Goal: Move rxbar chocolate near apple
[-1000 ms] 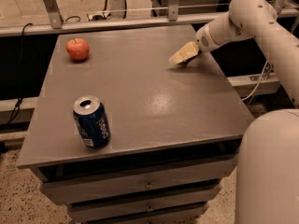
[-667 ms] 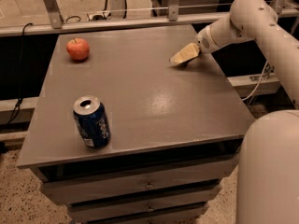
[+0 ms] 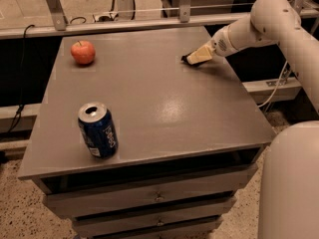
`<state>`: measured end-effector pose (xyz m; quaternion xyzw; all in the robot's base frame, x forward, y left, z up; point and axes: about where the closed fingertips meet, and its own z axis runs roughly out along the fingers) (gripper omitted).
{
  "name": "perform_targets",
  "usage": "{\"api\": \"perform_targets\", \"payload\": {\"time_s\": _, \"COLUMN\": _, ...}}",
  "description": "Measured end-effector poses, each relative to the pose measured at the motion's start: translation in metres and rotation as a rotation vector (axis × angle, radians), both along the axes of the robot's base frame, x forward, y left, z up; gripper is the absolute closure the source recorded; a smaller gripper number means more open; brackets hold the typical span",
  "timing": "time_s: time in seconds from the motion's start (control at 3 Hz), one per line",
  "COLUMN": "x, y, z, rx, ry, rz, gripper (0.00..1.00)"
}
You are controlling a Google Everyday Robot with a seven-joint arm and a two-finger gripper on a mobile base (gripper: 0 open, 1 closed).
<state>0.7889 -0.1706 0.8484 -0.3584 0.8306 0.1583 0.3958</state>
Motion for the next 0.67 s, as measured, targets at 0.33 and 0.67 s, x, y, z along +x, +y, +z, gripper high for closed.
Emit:
{"api": "perform_targets", "payload": {"time_s": 0.33, "x": -0.003, "y": 0.010, "z": 0.033, "rx": 0.041, "ry": -0.080, "rz": 0.046, "gripper": 0.83}}
{"api": "perform_targets", "payload": {"time_s": 0.67, "x": -0.015, "y": 0.023, "z": 0.091, "rx": 0.100, "ry": -0.209, "rz": 0.125, "gripper": 1.00}}
